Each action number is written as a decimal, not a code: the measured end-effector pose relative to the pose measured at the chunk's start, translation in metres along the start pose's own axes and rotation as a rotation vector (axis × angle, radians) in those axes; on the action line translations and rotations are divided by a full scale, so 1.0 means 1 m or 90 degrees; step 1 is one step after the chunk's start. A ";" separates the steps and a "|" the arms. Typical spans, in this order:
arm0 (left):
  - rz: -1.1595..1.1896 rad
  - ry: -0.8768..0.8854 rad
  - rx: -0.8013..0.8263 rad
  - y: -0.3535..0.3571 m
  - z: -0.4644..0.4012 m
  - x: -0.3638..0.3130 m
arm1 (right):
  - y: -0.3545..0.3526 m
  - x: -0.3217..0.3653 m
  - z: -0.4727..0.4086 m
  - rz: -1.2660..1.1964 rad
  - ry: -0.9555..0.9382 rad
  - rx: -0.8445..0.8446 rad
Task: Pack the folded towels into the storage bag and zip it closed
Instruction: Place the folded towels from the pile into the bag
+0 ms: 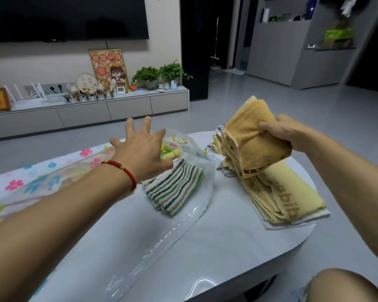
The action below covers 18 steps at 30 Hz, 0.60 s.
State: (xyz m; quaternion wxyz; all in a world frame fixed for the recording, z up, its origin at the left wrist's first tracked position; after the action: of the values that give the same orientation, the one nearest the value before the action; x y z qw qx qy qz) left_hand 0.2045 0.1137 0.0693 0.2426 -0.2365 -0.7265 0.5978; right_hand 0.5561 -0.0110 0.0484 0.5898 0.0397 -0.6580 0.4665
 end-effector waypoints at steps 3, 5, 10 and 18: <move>0.011 0.009 0.020 -0.006 -0.001 0.003 | -0.018 0.018 0.050 0.042 -0.171 0.021; 0.019 0.018 0.042 -0.012 -0.003 0.006 | -0.016 0.031 0.091 0.094 -0.284 0.131; -0.013 0.065 0.112 -0.024 -0.012 0.005 | 0.059 0.046 0.175 -0.006 -0.270 0.490; -0.111 0.094 0.108 -0.043 -0.012 0.003 | 0.220 0.054 0.143 -0.328 -0.222 0.322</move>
State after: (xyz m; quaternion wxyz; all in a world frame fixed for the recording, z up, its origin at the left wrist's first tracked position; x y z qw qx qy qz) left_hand 0.2074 0.1167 0.1133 0.3655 -0.1941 -0.6716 0.6146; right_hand 0.3019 0.0449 -0.0140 0.5384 0.4265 -0.5810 0.4367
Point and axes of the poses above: each hand's wrist, its own z-axis away from the middle knuckle, its own y-axis out of the palm, x = y × z, the point moved 5 cm from there along -z, towards the middle knuckle, and after that the axes turned 5 degrees about -z, right-handed, at the moved point
